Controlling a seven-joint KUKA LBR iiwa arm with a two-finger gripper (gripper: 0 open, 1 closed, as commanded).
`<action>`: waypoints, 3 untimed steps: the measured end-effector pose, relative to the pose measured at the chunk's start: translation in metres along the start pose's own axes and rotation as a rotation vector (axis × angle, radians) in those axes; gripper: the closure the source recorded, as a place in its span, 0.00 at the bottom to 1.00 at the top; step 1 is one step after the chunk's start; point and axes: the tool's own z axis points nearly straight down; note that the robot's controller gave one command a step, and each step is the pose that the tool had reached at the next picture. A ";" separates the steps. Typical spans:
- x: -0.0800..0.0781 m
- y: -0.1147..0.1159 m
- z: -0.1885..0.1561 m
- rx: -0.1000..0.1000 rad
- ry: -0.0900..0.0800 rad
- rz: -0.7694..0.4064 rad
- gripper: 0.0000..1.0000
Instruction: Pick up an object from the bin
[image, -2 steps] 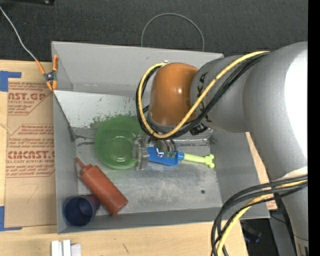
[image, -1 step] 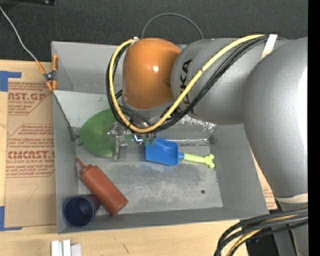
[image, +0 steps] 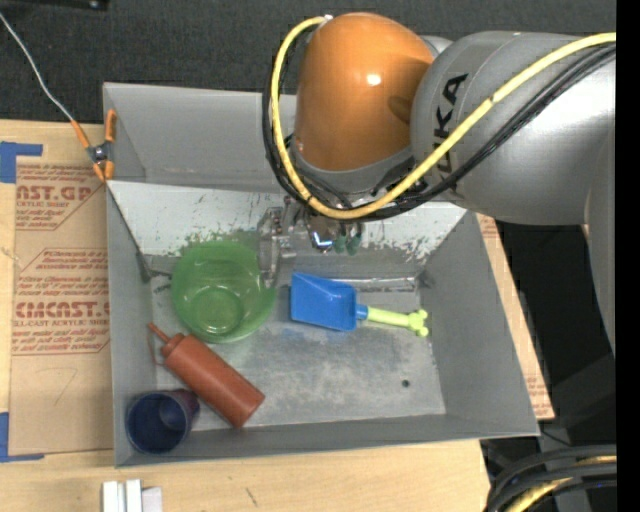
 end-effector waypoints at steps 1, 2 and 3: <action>0.001 0.032 0.064 0.001 -0.007 -0.144 1.00; 0.076 0.069 0.128 -0.001 0.002 -0.161 1.00; 0.071 0.039 0.177 -0.003 -0.014 -0.142 0.00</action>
Offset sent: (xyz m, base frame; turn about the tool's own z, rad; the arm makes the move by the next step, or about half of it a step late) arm -0.0856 0.0586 -0.1253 -0.1591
